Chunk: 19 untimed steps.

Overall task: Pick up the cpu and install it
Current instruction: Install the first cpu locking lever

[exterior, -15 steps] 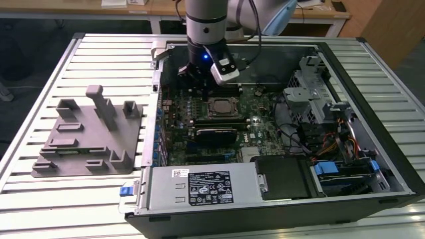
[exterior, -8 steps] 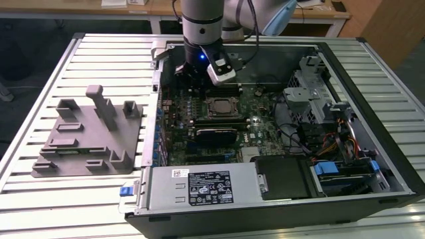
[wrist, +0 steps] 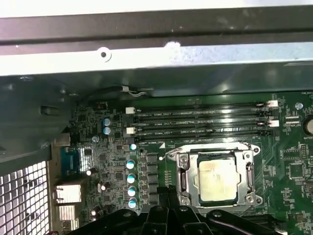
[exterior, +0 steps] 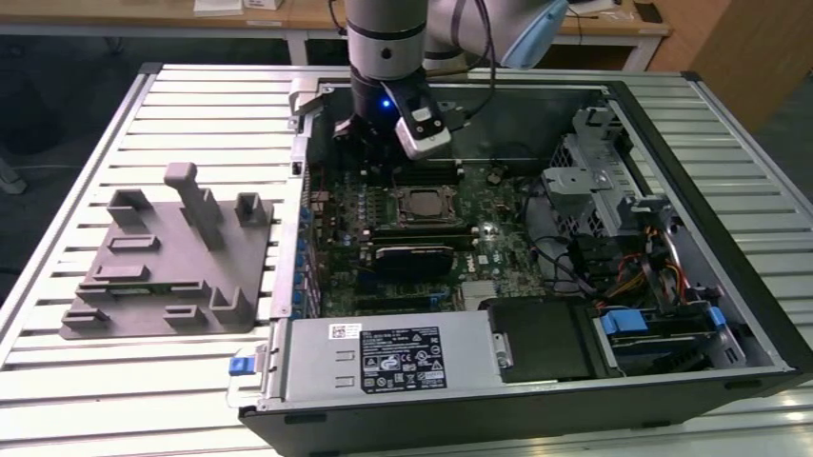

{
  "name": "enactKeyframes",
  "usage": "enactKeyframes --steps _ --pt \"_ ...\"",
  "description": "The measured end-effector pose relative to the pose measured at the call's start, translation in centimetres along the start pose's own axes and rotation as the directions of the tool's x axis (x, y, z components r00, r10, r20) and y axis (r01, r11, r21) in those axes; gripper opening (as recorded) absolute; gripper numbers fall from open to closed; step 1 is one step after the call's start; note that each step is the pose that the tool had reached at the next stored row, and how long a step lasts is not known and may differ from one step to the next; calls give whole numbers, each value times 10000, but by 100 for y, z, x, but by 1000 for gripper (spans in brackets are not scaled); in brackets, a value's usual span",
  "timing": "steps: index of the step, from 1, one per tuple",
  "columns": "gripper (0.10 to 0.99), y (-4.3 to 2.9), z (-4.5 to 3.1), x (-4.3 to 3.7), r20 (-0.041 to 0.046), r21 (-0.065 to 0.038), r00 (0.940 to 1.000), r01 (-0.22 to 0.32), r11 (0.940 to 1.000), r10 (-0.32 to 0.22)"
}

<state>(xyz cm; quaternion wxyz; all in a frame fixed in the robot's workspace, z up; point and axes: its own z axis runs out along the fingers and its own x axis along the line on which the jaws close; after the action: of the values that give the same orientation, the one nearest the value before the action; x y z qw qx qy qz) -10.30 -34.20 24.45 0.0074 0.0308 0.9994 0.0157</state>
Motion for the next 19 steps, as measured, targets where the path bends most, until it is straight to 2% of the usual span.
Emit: enactKeyframes --steps 3,5,9,14,16,17,19 --pt "106 -3 -1 53 -2 -26 10000 -1 10000 1" --pt "106 -5 -1 76 -8 -137 10000 -2 9999 2" --pt "106 -6 -1 81 -44 -698 10000 -11 9976 8" --pt "106 -7 -1 84 -80 -1269 10000 -21 9919 11" --pt "106 -7 -1 86 -92 -1446 10000 -24 9895 11" --pt "106 -7 -1 86 -93 -1478 10000 -26 9890 13" --pt "106 -7 -1 86 -93 -1479 10000 -26 9890 13"
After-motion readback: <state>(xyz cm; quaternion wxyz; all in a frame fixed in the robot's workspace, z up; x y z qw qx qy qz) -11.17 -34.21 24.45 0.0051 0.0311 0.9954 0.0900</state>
